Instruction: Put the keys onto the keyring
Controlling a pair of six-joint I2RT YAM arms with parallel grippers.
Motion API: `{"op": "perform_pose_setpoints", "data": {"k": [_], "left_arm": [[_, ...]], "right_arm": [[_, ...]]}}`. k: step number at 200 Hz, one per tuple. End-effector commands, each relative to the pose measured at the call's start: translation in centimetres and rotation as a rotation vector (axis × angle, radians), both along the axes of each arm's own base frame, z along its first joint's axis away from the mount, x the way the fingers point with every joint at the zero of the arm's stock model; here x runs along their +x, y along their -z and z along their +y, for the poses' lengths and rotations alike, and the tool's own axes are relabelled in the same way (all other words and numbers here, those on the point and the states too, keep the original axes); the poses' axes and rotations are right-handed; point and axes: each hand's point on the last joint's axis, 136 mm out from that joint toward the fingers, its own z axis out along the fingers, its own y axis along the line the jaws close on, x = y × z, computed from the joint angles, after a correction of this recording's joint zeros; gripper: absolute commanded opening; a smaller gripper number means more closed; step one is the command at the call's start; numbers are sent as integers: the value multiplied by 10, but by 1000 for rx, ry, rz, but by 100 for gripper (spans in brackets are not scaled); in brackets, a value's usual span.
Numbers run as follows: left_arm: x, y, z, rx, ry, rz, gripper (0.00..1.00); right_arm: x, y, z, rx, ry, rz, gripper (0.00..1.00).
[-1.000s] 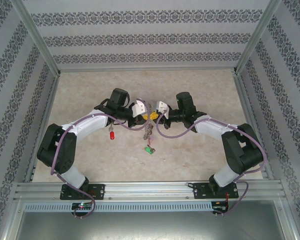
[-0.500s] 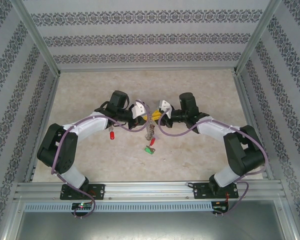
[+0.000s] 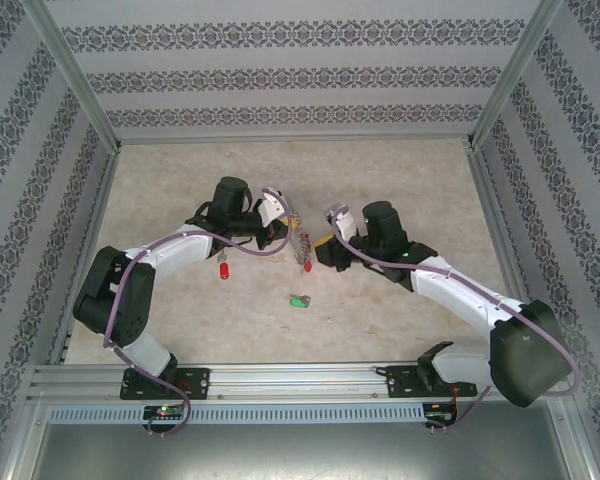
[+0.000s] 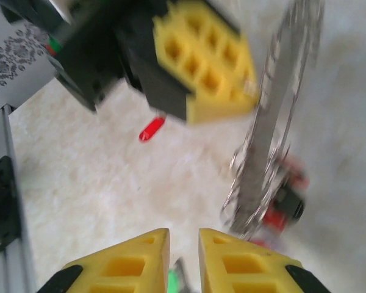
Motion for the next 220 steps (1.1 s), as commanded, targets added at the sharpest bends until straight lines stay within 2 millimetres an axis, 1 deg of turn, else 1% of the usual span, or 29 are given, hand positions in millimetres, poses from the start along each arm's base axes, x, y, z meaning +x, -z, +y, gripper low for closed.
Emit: {"op": "perform_pose_setpoints", "data": {"k": [1,12,29,47,58,69,86,117,154,188,203,220], "left_arm": [[8,-23,2,-41,-22,-64,0],[10,-23,6,-38,-46,-66,0],[14,-22,13,-41,-87,-60,0],[17,-24,19,-46,-118,-50,0],[17,-25,21,-46,-124,-48,0],[18,-25,25,-44,-132,-49,0],[17,-26,28,-43,-142,-51,0],[17,-28,36,-42,-169,-54,0],[17,-29,40,-43,-187,-53,0],[19,-29,44,-40,-210,-61,0],[20,-29,46,-41,-215,-64,0],[20,-30,47,-43,-217,-64,0]], "right_arm": [[-32,51,-8,-91,162,332,21],[-46,65,-4,-140,169,346,21],[-60,83,1,-200,187,367,24],[-66,99,2,-281,224,413,24],[-70,105,8,-309,209,445,26],[-74,110,15,-346,203,447,28],[-77,121,17,-421,227,443,30],[-73,130,13,-503,283,443,32],[-69,131,21,-506,264,417,33],[-65,132,24,-543,260,399,31],[-67,135,25,-553,249,405,31],[-67,138,25,-573,247,399,27]]}}
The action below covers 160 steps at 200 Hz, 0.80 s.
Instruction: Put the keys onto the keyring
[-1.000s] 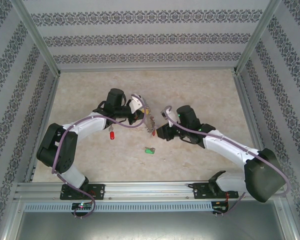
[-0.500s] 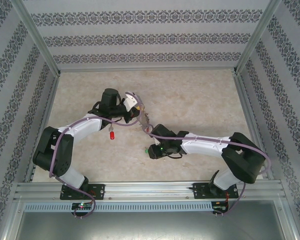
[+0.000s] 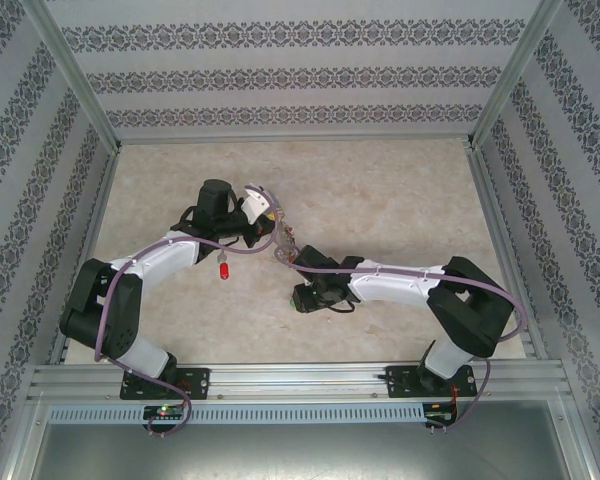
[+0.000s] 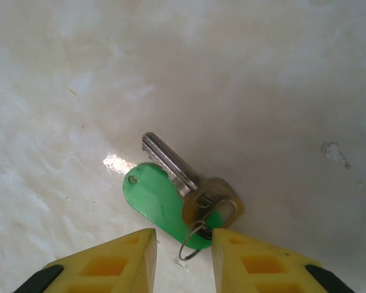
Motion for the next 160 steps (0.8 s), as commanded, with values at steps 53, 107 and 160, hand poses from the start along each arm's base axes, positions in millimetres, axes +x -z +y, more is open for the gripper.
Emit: {"op": "perform_pose_setpoints", "data": {"k": [53,107,160], "left_arm": [[5,-29,6,-48,-19,-89,0],[3,-29,6,-49,-14,-84,0],[1,-30,5,-50,-5,-83,0]], "right_arm": [[0,8,-5,-90,-14,-17,21],[2,7,-9,-94,-6,-34,15],[-1,6,-8,-72,-11,-23,15]]}}
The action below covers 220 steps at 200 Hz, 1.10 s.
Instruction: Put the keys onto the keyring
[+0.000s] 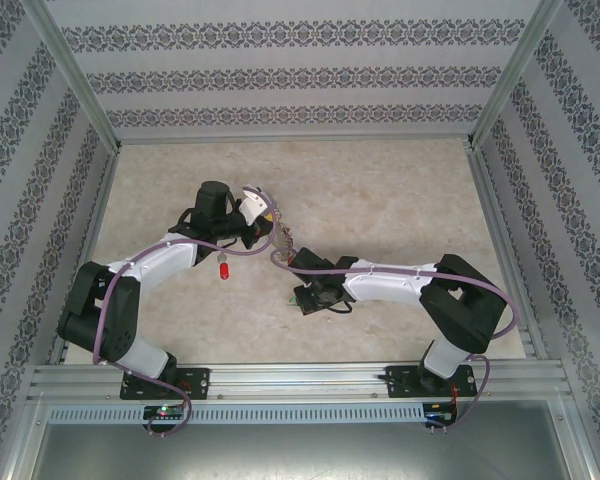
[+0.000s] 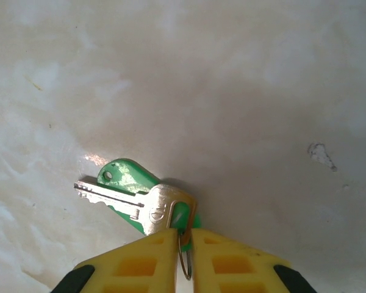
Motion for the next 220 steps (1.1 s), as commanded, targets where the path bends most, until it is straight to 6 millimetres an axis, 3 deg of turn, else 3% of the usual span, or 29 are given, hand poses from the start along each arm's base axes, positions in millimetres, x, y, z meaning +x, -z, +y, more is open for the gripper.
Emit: {"op": "perform_pose_setpoints", "data": {"k": [1,15,36,112,148,173,192,220], "left_arm": [[3,-29,0,-51,11,-79,0],[2,-28,0,-51,11,-77,0],[2,-29,0,-53,15,-78,0],[2,-29,-1,-57,20,-76,0],[2,-28,-1,-57,20,-75,0],[1,-28,-1,-58,20,-73,0],[1,-28,-1,-57,21,-73,0],[0,-32,-2,-63,32,-77,0]], "right_arm": [[-2,-3,-1,-1,-7,-8,14],[-3,-2,-2,-1,-5,-6,12],[-3,-3,-3,-1,-3,0,16],[-3,-4,-4,9,5,-1,16],[-4,-3,-4,10,2,3,7],[-4,-1,-5,6,1,8,9],[-4,-2,-5,7,0,3,3],[2,-16,-8,33,10,-46,0]]}}
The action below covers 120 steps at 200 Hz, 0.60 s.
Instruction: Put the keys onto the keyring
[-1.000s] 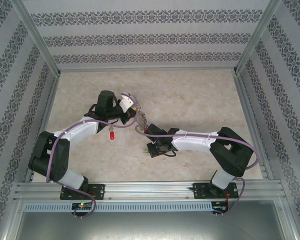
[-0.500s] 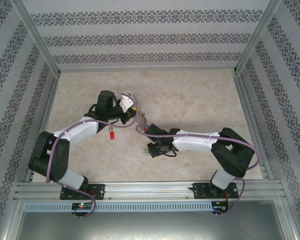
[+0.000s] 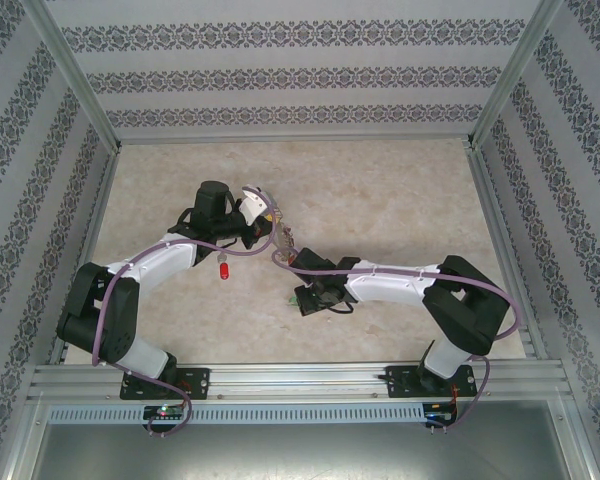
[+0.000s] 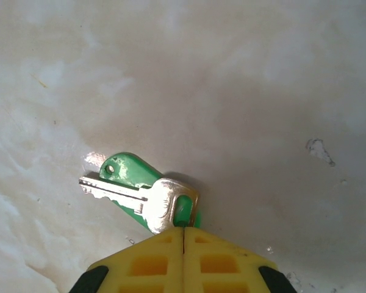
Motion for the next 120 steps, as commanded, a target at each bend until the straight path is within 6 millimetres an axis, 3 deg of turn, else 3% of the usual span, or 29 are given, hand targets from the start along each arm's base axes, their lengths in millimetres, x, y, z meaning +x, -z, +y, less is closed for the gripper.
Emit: {"op": "perform_pose_setpoints", "data": {"k": [1,18,46,75,120], "left_arm": [[3,-29,0,-53,15,-77,0],[0,-33,-2,-61,31,-84,0],[-11,-42,-7,-84,89,-98,0],[-29,-49,-14,-102,180,-109,0],[-64,-61,-27,-118,350,-105,0]], "right_arm": [[4,-14,-7,21,10,-43,0],[9,-36,-4,119,-37,-105,0],[9,-90,-4,338,-216,-251,0],[4,-135,-26,505,-365,-376,0],[16,-182,-53,535,-431,-643,0]]}}
